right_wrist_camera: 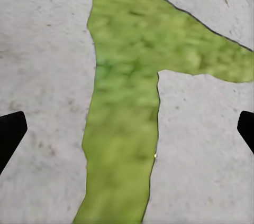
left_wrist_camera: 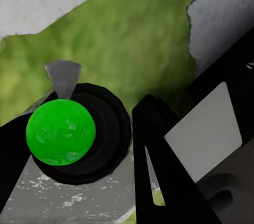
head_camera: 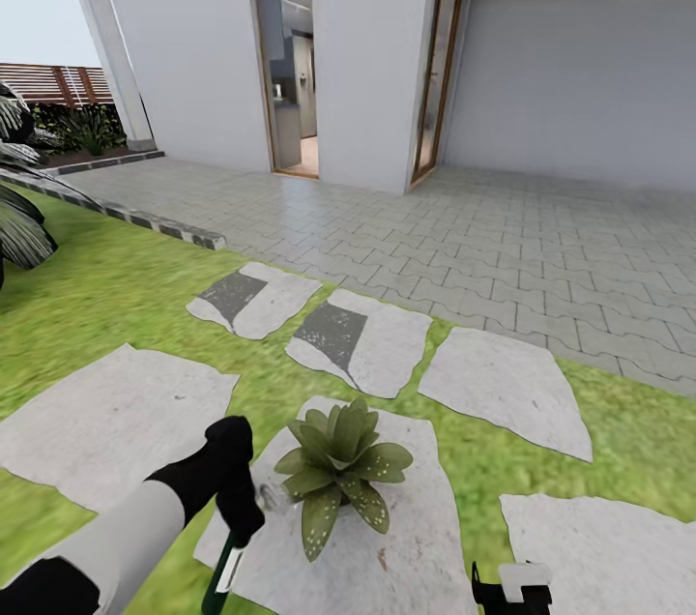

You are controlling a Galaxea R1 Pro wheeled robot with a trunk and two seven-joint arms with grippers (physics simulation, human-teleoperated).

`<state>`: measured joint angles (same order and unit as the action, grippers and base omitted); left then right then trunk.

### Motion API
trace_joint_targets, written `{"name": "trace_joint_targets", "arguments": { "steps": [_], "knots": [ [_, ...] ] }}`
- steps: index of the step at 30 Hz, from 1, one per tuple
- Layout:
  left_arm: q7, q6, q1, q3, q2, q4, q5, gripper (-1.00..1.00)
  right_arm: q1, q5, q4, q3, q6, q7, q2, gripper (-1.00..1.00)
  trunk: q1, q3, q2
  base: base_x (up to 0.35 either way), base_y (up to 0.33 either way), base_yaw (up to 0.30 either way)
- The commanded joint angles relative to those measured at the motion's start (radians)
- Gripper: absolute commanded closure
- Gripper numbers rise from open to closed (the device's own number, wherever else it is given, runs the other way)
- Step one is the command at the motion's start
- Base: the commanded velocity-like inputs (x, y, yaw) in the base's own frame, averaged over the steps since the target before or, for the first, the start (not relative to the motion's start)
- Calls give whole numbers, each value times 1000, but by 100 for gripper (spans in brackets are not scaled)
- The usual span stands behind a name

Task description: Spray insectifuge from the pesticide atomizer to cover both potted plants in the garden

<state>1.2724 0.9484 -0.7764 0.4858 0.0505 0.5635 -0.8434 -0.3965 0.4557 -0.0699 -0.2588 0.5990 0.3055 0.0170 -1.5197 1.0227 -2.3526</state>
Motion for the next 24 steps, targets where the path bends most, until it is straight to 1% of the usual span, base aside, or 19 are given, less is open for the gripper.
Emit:
{"name": "trace_joint_targets", "arguments": {
  "steps": [1, 4, 6, 9, 14, 18, 21, 24],
  "knots": [
    [10, 6, 3, 3, 3, 2, -7, 100, -1, 11, 1, -5, 2, 6, 0, -100, 0, 1, 0, 0, 0, 0],
    [4, 2, 9, 6, 5, -8, -9, 100, -1, 11, 1, -5, 2, 6, 0, -100, 0, 1, 0, 0, 0, 0],
    [-20, 1, 10, 6, 4, -11, -8, 100, -1, 11, 1, -5, 2, 6, 0, -100, 0, 1, 0, 0, 0, 0],
    [-35, 1, 10, 5, -2, -13, -6, 100, -1, 11, 1, -5, 2, 6, 0, -100, 0, 1, 0, 0, 0, -153],
    [-37, 1, 11, 5, -5, -15, -5, 100, -1, 11, 1, -5, 2, 6, 0, -100, 0, 1, 0, 0, 0, -259],
    [-38, 1, 12, 5, -2, -33, -3, 100, -1, 11, 1, -5, 2, 6, 0, -100, 0, 1, 0, 0, 0, -48],
    [-38, 0, 14, 4, 9, -73, -4, 100, -1, 11, 1, -5, 2, 6, 0, -100, 0, 1, 0, 0, 0, -4],
    [-38, -2, 34, 4, 10, -88, -5, 100, -1, 11, 1, -5, 2, 6, 0, -100, 0, 1, 0, 0, 0, 0]
  ]
}}
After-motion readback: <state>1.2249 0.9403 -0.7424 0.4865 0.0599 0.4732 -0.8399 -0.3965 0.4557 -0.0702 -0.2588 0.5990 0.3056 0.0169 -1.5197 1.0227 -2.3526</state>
